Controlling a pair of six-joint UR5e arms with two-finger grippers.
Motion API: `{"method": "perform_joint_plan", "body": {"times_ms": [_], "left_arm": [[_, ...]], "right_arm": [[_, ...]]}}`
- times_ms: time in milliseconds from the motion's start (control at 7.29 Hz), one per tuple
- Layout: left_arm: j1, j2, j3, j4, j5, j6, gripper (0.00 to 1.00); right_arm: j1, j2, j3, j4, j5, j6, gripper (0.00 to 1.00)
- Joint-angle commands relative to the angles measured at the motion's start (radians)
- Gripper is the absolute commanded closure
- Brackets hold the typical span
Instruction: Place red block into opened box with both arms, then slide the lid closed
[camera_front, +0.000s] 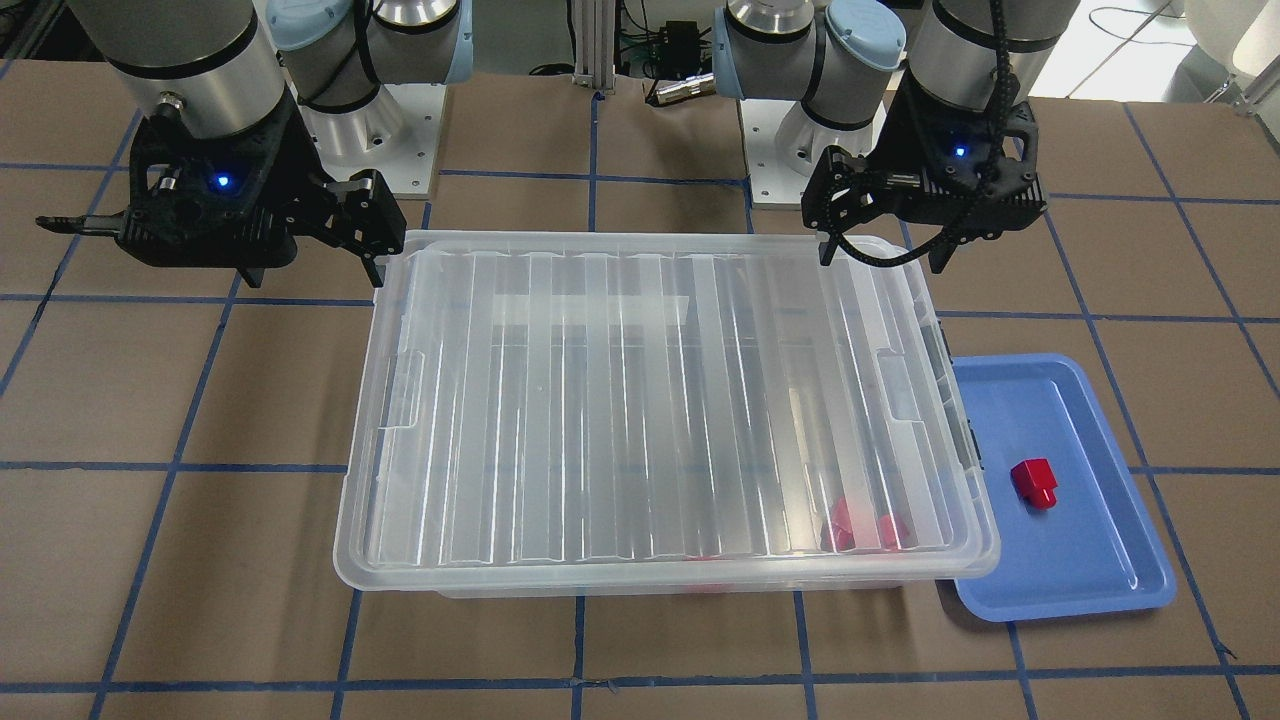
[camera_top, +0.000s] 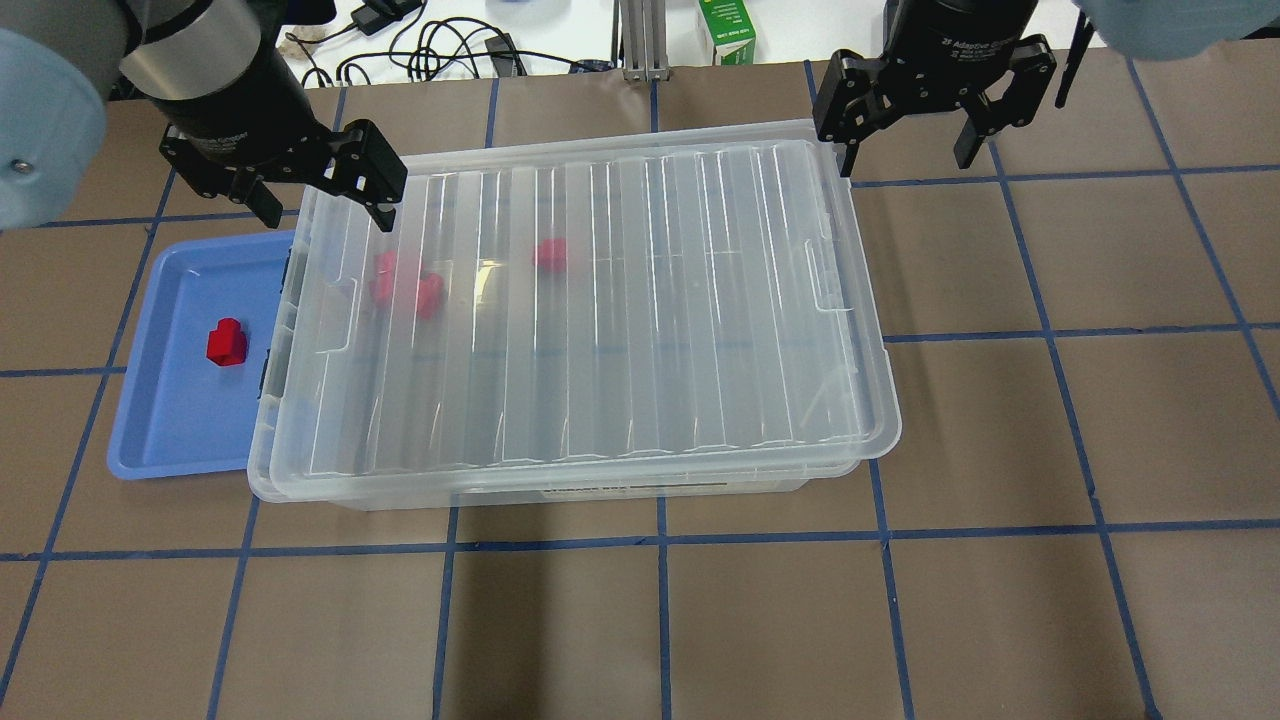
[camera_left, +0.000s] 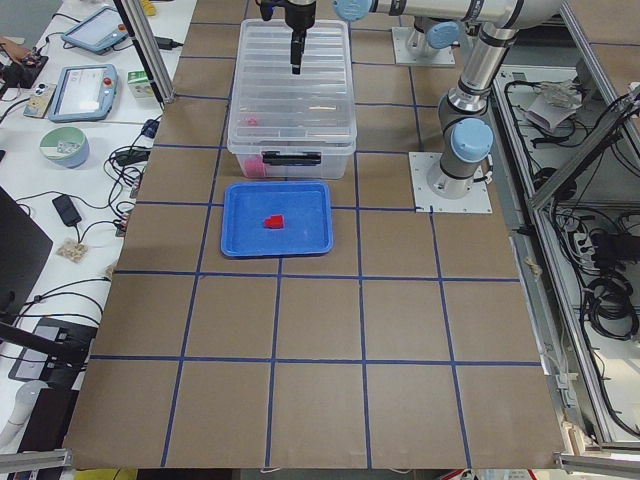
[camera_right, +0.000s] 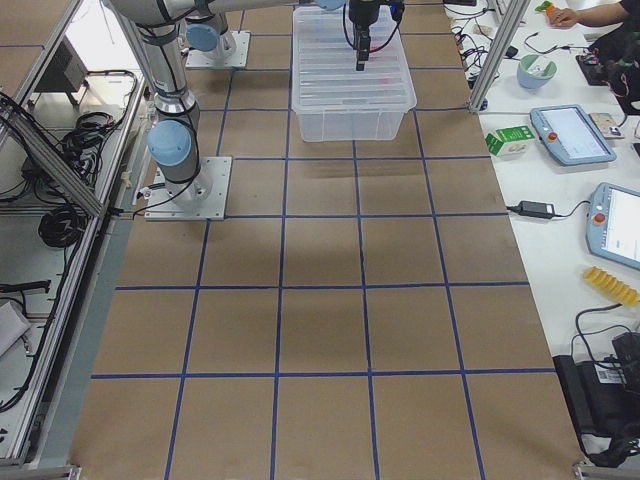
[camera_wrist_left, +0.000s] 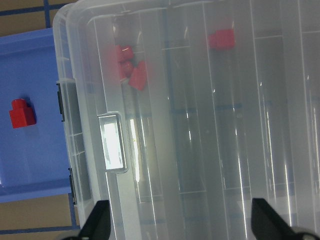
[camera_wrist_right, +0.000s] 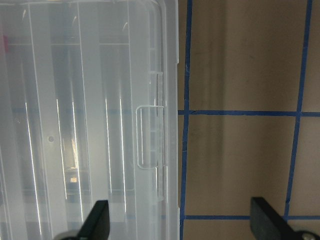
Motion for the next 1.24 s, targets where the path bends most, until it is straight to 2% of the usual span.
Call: {"method": "perform_joint_plan", "body": {"times_ms": [0, 549, 686, 1098], "left_arm": [[0.002, -0.002, 0.000, 0.002, -0.001, 0.000, 0.00], [0.000, 0.000, 0.002, 0.002, -0.001, 0.000, 0.00], [0.002, -0.002, 0.000, 0.002, -0.003, 0.000, 0.00], [0.002, 0.000, 0.000, 0.002, 0.002, 0.000, 0.00]], "right_arm": [[0.000, 0.006, 0.000, -0.002, 0.001, 0.000, 0.00], [-0.006, 0.012, 0.005, -0.003, -0.011, -0.005, 0.00], [-0.011, 0.018, 0.046, -0.012, -0.011, 0.003, 0.00], [-0.011, 0.131, 0.196, -0.264, -0.018, 0.000, 0.00]]}}
